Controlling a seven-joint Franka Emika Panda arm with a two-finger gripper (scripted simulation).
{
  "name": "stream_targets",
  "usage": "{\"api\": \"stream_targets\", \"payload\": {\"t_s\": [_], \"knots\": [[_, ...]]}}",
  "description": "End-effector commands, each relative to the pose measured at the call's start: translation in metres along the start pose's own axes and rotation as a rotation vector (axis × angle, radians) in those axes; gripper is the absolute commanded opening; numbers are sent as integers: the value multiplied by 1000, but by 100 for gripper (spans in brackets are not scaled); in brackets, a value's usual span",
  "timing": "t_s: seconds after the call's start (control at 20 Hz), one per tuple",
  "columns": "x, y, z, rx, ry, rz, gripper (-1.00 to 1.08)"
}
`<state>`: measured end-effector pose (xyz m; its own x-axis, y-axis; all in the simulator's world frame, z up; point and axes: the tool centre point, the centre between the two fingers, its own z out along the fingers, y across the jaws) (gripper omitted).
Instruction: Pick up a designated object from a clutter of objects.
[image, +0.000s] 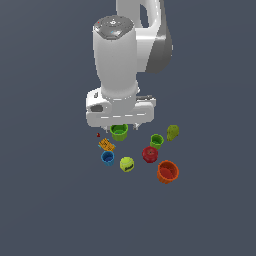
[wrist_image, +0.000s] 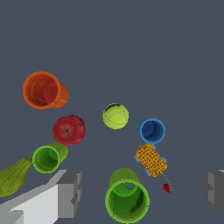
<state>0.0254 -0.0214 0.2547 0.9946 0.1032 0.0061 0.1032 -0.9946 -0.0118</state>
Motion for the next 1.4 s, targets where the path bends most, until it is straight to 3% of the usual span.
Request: {"api": "stream_targets", "payload": {"t_s": [0.0,0.65,1.35], "knots": [[4,11,23,-1,-1,-29,100],[6,64,142,-9,-6,-174,100],[2,73,171,-11,-8,-197,100]]}}
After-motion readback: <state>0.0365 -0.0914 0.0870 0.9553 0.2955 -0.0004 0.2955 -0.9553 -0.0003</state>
